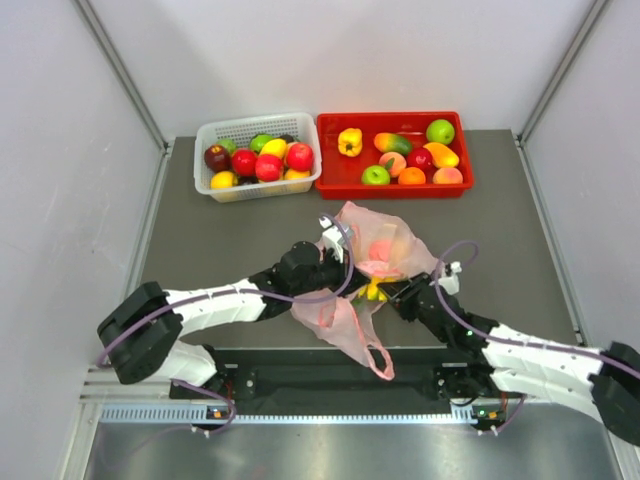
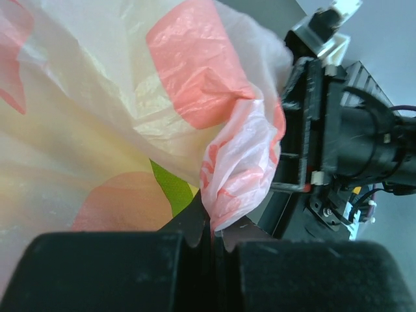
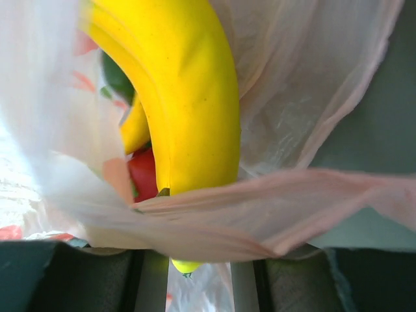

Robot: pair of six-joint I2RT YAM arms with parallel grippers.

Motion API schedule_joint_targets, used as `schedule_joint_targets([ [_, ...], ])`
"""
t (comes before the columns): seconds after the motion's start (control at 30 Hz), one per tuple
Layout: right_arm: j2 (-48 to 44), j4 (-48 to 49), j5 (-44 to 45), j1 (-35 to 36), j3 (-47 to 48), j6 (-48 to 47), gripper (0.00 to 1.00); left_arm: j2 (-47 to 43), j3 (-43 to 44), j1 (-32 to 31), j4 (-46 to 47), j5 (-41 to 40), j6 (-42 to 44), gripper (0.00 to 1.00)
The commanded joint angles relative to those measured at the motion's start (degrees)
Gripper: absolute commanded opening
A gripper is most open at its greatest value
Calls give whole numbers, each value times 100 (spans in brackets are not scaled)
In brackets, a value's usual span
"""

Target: Untie the knot of the plastic bag and take out the fruit

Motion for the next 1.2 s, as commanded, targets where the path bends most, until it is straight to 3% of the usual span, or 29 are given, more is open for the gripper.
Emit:
schedule_joint_targets([
  [0.0, -1039, -861, 5, -186, 264, -715, 4, -293, -23, -34, 90, -132, 205, 0],
  [0.2, -2229, -3173, -821, -854, 932, -2314, 1, -591, -23, -25, -350, -730, 433, 0],
  [0.37, -2047, -4763, -1278, -1013, 1793, -3554, 0, -741, 91, -7, -482, -1179, 530, 0],
  [0.7, -1044, -5355, -2017, -1013, 2628, -4838, 0, -873, 670, 36, -912, -2048, 917, 0],
  [1.17, -1956, -5733, -3177, -1013, 3278, -6078, 0, -838, 654, 283, -1265, -1944, 1225, 0],
])
